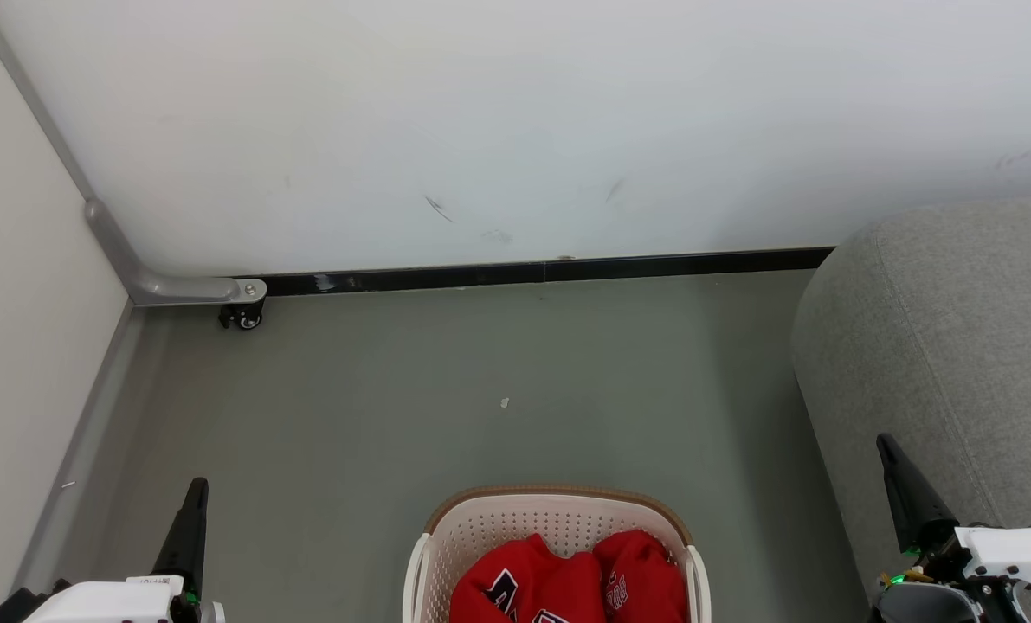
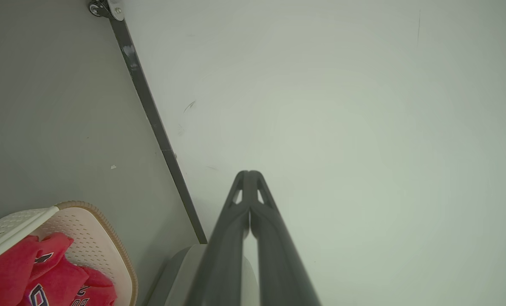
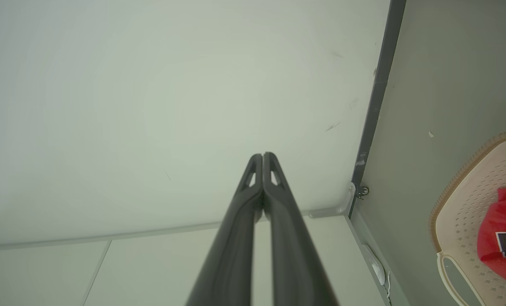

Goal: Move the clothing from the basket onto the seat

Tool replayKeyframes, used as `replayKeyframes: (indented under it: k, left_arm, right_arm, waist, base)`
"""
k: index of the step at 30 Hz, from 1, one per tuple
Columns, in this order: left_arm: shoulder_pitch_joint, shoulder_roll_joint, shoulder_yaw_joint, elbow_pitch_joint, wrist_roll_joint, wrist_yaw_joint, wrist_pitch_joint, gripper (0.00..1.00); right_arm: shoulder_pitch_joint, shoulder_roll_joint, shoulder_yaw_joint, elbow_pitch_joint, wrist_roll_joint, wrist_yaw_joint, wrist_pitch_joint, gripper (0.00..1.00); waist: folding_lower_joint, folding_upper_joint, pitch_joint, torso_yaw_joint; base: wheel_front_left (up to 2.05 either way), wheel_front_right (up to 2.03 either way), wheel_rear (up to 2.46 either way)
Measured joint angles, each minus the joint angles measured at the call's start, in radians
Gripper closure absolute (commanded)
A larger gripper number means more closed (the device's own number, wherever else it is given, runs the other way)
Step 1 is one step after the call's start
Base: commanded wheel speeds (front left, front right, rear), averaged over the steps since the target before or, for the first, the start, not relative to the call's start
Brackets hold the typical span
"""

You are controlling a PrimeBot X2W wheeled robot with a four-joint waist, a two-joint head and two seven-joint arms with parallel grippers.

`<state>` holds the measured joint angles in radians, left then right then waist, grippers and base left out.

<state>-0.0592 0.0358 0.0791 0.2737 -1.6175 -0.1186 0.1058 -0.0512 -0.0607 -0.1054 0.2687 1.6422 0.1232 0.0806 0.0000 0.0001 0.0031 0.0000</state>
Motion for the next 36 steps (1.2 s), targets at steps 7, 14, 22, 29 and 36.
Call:
replayKeyframes:
  k: [7,14,22,29,36]
  left_arm:
    - [0.0,0.0,0.0,0.0,0.0,0.0,0.0,1.0]
    - [0.0,0.0,0.0,0.0,0.0,0.0,0.0,1.0]
    - [0.0,0.0,0.0,0.0,0.0,0.0,0.0,1.0]
    - [0.0,0.0,0.0,0.0,0.0,0.0,0.0,1.0]
    - [0.0,0.0,0.0,0.0,0.0,0.0,0.0,1.0]
  right_arm:
    - [0.0,0.0,-0.001,0.0,0.0,0.0,0.0,1.0]
    - [0.0,0.0,-0.001,0.0,0.0,0.0,0.0,1.0]
    - [0.0,0.0,-0.002,0.0,0.0,0.0,0.0,1.0]
    - [0.0,0.001,-0.002,0.0,0.0,0.0,0.0,1.0]
    - [0.0,0.001,-0.002,0.0,0.0,0.0,0.0,1.0]
  waist:
    - [0.0,0.0,0.0,0.0]
    - [0.0,-0.0001,0.0,0.0]
    - [0.0,0.0,0.0,0.0]
    - [0.0,0.0,0.0,0.0]
    - [0.0,0.0,0.0,0.0]
  base:
    - [0.0,0.0,0.0]
    - [0.0,0.0,0.0]
    - [0.0,0.0,0.0]
    - [0.0,0.0,0.0]
    - [0.0,0.0,0.0]
